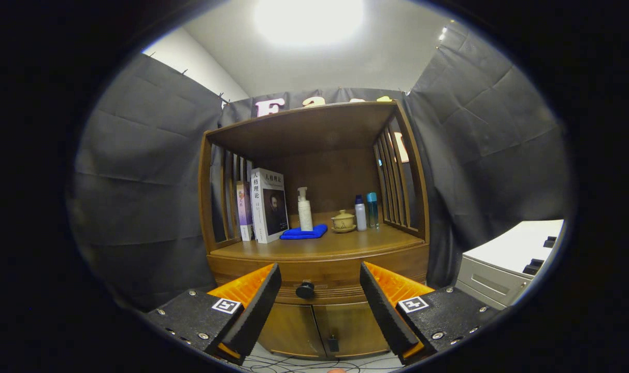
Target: Pull open the drawer, take out the items inside it, and place them on the countertop above the cabinet.
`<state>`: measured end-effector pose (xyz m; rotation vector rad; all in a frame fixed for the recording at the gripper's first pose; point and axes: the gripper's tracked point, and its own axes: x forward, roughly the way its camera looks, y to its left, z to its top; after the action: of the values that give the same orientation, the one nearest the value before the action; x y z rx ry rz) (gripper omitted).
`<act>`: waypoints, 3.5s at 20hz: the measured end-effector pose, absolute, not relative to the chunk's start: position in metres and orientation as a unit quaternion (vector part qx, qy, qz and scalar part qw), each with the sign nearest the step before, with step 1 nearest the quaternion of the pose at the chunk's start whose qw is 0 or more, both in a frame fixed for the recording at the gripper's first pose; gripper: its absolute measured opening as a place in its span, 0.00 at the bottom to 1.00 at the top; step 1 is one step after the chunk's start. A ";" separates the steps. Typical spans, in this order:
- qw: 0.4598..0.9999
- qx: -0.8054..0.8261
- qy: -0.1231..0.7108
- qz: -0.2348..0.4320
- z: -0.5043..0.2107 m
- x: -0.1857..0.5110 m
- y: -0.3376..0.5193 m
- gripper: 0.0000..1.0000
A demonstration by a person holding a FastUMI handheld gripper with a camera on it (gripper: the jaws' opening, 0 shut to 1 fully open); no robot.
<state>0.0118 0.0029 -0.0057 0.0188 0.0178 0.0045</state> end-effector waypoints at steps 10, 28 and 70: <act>0.999 0.021 0.030 -0.001 -0.022 0.058 0.009 0.95; 0.993 -0.015 0.117 0.026 -0.128 0.141 0.039 0.95; 0.985 -0.001 0.169 0.027 -0.161 0.048 0.048 0.33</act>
<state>0.0480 0.0479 -0.1611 -0.0024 0.3400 0.0538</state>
